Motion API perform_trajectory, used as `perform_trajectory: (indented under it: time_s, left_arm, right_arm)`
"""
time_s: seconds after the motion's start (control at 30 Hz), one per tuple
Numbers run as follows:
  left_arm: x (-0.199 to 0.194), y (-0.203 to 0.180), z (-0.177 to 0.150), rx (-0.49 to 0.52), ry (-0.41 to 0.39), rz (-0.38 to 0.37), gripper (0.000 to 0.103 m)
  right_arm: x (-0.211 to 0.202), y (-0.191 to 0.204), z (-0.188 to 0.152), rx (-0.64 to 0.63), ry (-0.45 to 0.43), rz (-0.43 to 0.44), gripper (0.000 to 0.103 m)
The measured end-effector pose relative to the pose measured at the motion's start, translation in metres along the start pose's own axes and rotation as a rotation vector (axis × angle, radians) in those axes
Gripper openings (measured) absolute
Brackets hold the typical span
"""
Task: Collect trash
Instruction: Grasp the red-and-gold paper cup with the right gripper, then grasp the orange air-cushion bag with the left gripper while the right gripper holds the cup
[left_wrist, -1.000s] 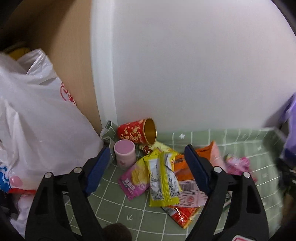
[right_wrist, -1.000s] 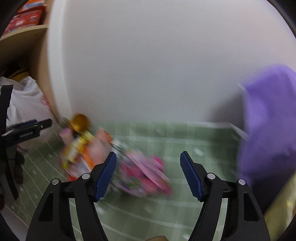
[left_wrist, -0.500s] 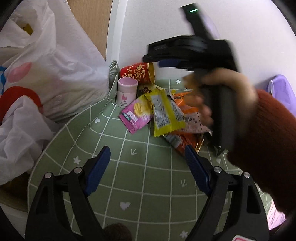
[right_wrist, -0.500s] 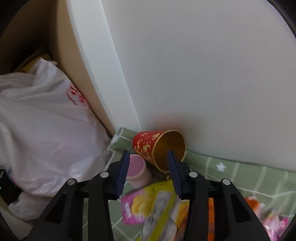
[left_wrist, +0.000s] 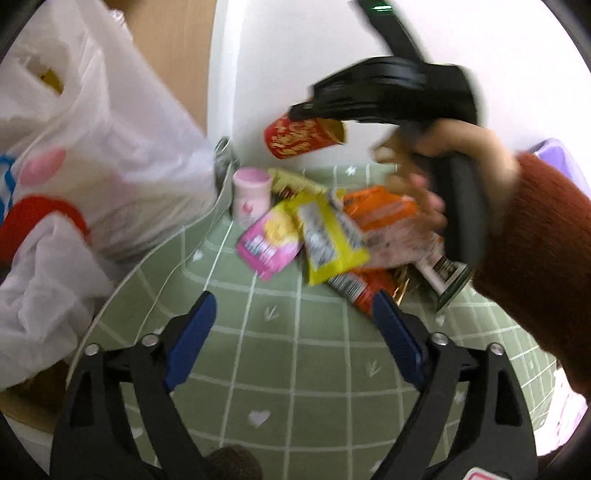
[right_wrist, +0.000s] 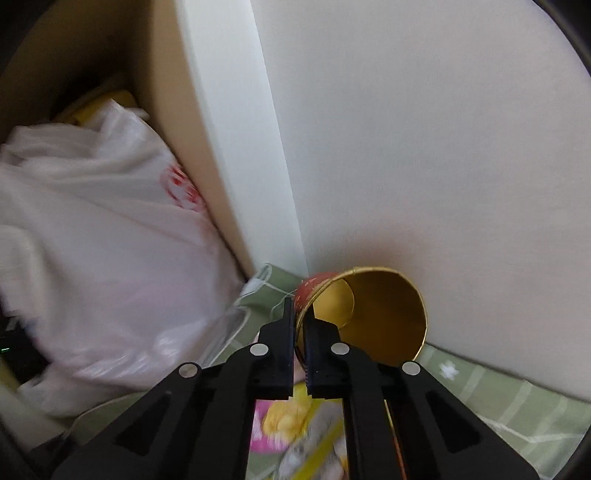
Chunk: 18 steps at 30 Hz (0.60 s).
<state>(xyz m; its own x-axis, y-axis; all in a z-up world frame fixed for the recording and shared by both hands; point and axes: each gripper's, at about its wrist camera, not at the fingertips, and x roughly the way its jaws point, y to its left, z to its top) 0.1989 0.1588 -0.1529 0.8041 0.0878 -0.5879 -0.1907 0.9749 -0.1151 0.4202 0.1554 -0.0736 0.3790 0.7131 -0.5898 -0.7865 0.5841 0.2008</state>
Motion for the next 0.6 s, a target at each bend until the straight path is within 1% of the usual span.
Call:
perform_trajectory:
  time_s: [0.03,0.1,0.13,0.2,0.23,0.3,0.33,0.4,0.43,0.47,0.53,0.57,0.6]
  left_arm:
    - [0.002,-0.002,0.003,-0.019,-0.006,-0.019,0.085]
    - [0.009,-0.006,0.008,-0.048,0.001,-0.034,0.085]
    - [0.015,-0.009,0.011,-0.053,0.016,-0.036,0.085]
    - [0.029,-0.017,0.017,-0.053,0.053,-0.045,0.084]
    - [0.035,-0.019,0.020,-0.058,0.057,-0.057,0.084]
    - [0.047,-0.022,0.029,-0.065,0.057,-0.091,0.082]
    - [0.053,-0.026,0.034,-0.062,0.054,-0.109,0.080]
    - [0.065,-0.028,0.042,-0.054,0.052,-0.126,0.076]
    - [0.075,-0.029,0.046,-0.054,0.067,-0.130,0.071]
    - [0.085,-0.027,0.049,-0.058,0.089,-0.129,0.067]
    - [0.105,-0.022,0.053,-0.077,0.147,-0.100,0.062]
    - [0.113,-0.019,0.054,-0.090,0.174,-0.083,0.058]
    - [0.119,-0.016,0.055,-0.101,0.192,-0.078,0.056]
  right_arm:
    - [-0.025,-0.005,-0.004,0.010,-0.019,-0.016,0.006]
    - [-0.061,-0.016,-0.013,0.027,-0.043,-0.053,0.006]
    - [-0.088,-0.023,-0.022,0.032,-0.058,-0.107,0.006]
    - [-0.119,-0.033,-0.039,0.024,-0.074,-0.200,0.006]
    - [-0.143,-0.039,-0.055,0.022,-0.075,-0.259,0.006]
    - [-0.159,-0.049,-0.072,0.039,-0.064,-0.312,0.006]
    - [-0.175,-0.056,-0.087,0.065,-0.056,-0.338,0.006]
    - [-0.198,-0.066,-0.111,0.103,-0.044,-0.367,0.006]
    - [-0.200,-0.071,-0.120,0.107,-0.041,-0.380,0.006]
    - [-0.213,-0.077,-0.135,0.110,-0.037,-0.393,0.006]
    - [-0.223,-0.079,-0.152,0.115,-0.028,-0.414,0.006]
    - [-0.228,-0.082,-0.160,0.124,-0.019,-0.418,0.006]
    - [-0.227,-0.080,-0.167,0.132,-0.014,-0.418,0.006]
